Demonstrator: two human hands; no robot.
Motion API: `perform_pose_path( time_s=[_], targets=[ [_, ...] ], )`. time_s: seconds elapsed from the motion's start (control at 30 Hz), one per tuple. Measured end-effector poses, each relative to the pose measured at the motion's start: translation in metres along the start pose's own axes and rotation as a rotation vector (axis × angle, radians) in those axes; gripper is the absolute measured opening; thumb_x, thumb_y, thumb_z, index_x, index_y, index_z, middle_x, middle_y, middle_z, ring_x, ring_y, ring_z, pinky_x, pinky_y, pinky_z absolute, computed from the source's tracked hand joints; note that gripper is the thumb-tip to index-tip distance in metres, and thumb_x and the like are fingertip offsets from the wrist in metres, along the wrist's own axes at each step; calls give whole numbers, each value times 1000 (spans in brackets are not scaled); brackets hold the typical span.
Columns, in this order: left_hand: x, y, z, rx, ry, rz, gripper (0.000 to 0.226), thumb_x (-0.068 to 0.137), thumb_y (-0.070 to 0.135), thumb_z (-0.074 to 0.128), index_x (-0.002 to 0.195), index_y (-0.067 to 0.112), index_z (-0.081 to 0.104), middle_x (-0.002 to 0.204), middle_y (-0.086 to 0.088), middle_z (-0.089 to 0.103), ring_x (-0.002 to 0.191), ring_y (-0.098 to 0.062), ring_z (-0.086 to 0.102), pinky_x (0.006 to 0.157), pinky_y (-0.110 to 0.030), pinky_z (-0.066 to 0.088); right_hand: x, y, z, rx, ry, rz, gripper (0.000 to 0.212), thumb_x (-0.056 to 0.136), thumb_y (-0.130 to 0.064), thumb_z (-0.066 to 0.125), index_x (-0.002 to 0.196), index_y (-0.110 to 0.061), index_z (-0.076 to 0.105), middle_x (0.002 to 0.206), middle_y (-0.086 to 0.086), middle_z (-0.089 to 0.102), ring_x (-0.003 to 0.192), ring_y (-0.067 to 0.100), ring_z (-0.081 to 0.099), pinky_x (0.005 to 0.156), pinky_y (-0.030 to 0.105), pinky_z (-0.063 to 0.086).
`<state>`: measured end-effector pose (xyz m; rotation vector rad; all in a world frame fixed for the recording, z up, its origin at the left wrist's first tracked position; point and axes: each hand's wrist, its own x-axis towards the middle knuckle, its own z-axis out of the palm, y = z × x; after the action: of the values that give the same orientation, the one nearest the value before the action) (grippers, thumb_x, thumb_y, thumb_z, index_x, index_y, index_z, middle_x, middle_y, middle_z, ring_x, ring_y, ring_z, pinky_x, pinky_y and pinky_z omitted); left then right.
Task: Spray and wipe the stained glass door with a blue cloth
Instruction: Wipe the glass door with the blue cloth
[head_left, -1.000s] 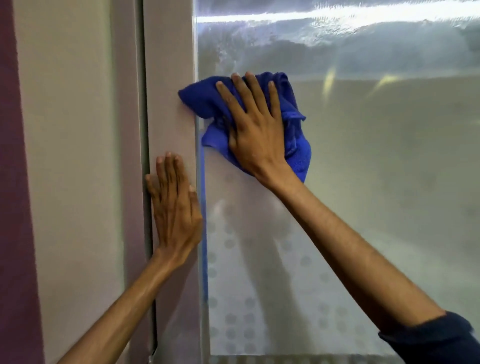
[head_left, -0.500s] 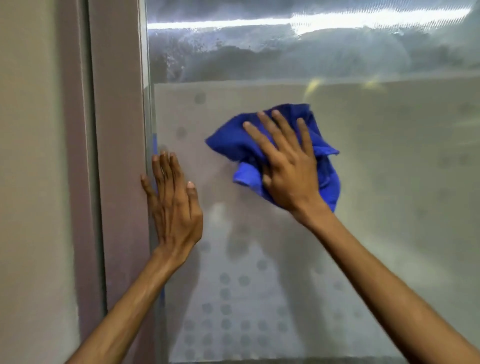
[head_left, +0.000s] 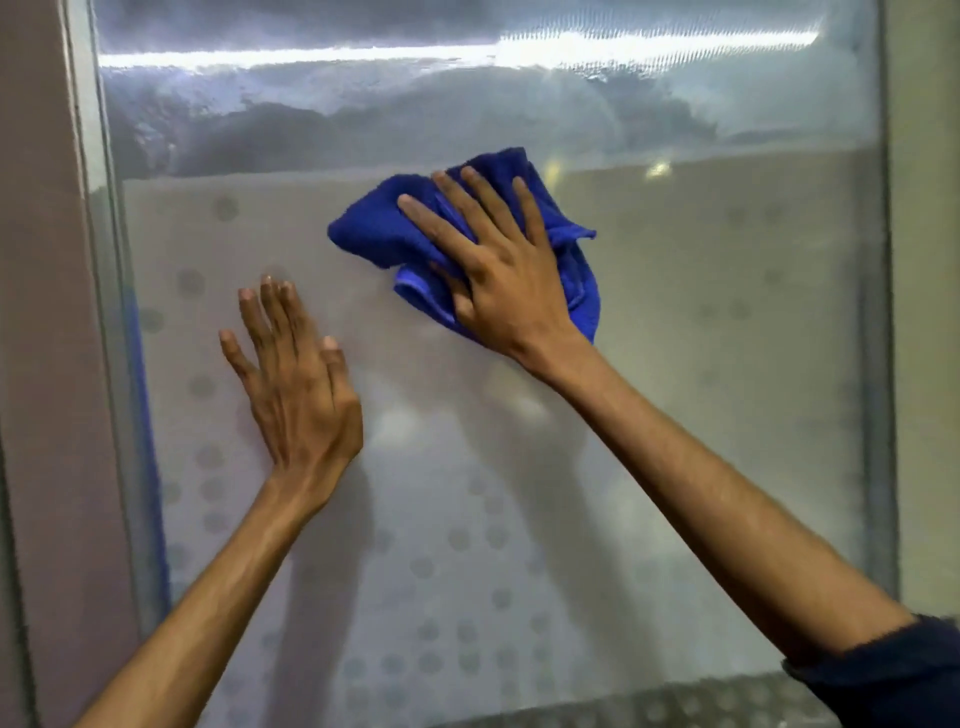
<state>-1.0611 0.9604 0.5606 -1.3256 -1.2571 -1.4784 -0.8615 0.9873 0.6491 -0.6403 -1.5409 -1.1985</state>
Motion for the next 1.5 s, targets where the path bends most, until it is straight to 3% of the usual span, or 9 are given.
perform_pose_path(
  time_s=[0.27, 0.43, 0.63, 0.83, 1.0, 1.13, 1.2, 1.3, 1.5],
  targets=[
    [6, 39, 11, -7, -15, 34, 70, 100, 44, 18, 155, 3, 7, 164, -15, 3, 152, -30, -3, 120, -51, -7, -17, 157, -44, -59, 88, 423, 54, 99, -44, 37, 151, -27, 41, 156, 4, 41, 146, 26, 34, 121, 50, 21],
    [1, 66, 18, 13, -62, 104, 73, 100, 48, 19, 155, 3, 5, 164, -15, 2, 152, -30, -3, 119, -53, -8, -42, 217, -61, -134, 111, 519, 52, 100, -37, 36, 152, -28, 39, 154, 3, 43, 142, 23, 39, 116, 50, 31],
    [-16, 86, 27, 62, -123, 149, 71, 101, 45, 22, 155, 3, 1, 165, -15, 0, 152, -29, -3, 119, -57, -4, -60, 180, -57, -53, 138, 678, 53, 98, -35, 41, 151, -31, 39, 158, 1, 38, 149, 22, 29, 120, 55, 20],
    [-48, 94, 28, 36, -151, 146, 67, 103, 37, 26, 155, 2, 1, 164, -16, 1, 152, -29, -1, 121, -54, -2, -144, 87, -58, 6, 46, 497, 64, 84, -18, 51, 147, -30, 48, 156, 0, 41, 149, 23, 30, 119, 58, 20],
    [-92, 95, 25, -82, -201, 105, 65, 102, 28, 30, 155, 1, 4, 164, -17, 2, 153, -28, -2, 124, -42, -2, -239, 21, -64, 26, -68, 329, 52, 92, -16, 53, 142, -29, 53, 155, 3, 42, 147, 28, 33, 114, 66, 22],
    [-135, 95, 23, -128, -248, 89, 64, 101, 22, 31, 155, 2, 4, 164, -16, 2, 153, -25, -3, 124, -39, -3, -312, 4, -72, 2, -160, 359, 75, 82, -1, 67, 147, -32, 45, 158, 5, 37, 149, 31, 28, 114, 70, 20],
    [-150, 93, 20, -137, -282, 76, 65, 100, 22, 31, 155, 2, 3, 164, -15, 0, 153, -25, -5, 124, -39, -4, -339, 9, -79, -22, -202, 383, 77, 86, -4, 65, 150, -34, 37, 159, 6, 35, 150, 30, 26, 113, 71, 19],
    [-164, 89, 16, -119, -335, 88, 66, 100, 25, 29, 155, 3, 0, 165, -13, -4, 152, -24, -7, 123, -39, -7, -346, 46, -90, -47, -196, 478, 55, 97, -31, 53, 149, -33, 35, 158, 10, 35, 149, 30, 27, 115, 69, 16],
    [-167, 92, 14, -134, -370, 64, 68, 100, 29, 28, 155, 3, -2, 164, -13, -7, 152, -25, -10, 122, -41, -10, -235, 148, -93, -83, -25, 738, 70, 86, -7, 43, 154, -19, 34, 162, 16, 26, 152, 35, 17, 121, 61, 2]
  ],
)
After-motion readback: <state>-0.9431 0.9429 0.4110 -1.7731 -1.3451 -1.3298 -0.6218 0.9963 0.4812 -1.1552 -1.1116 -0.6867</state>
